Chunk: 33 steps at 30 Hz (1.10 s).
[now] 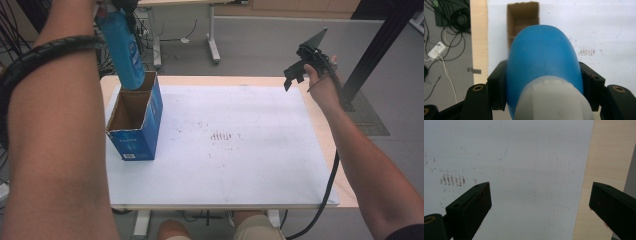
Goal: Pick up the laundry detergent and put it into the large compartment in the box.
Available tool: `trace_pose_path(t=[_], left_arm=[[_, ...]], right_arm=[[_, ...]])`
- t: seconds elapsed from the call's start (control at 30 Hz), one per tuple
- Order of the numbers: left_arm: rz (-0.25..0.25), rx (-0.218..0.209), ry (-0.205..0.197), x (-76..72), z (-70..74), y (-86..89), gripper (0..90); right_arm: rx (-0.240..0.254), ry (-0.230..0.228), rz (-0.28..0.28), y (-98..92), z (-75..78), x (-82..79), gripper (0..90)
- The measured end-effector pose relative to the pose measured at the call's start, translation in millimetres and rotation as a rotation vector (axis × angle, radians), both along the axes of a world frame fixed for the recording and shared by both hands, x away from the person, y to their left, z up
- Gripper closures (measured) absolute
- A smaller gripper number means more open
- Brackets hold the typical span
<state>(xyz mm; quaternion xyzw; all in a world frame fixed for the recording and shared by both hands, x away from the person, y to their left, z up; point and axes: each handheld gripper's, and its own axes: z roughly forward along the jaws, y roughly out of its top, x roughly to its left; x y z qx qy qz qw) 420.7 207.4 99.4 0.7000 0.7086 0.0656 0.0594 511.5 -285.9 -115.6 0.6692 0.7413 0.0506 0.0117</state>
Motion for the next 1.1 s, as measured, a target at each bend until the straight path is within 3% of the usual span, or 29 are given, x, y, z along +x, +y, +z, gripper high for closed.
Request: trace_pose_path(t=[0.3,0.53,1.1], left_arm=[[0.035,0.014,0.014,4.1,-26.0,20.8,37.4],[0.042,-0.008,0.033,9.4,-52.2,32.6,37.4],[0.031,-0.025,0.069,14.9,-119.5,41.8,37.4]], right_arm=[[-0.009,0.008,-0.003,2.1,-2.6,2.6,4.2],[-0.021,0.009,0.007,7.9,-4.2,3.8,4.2],[-0.032,0.005,0.022,20.4,-5.4,1.9,4.3]])
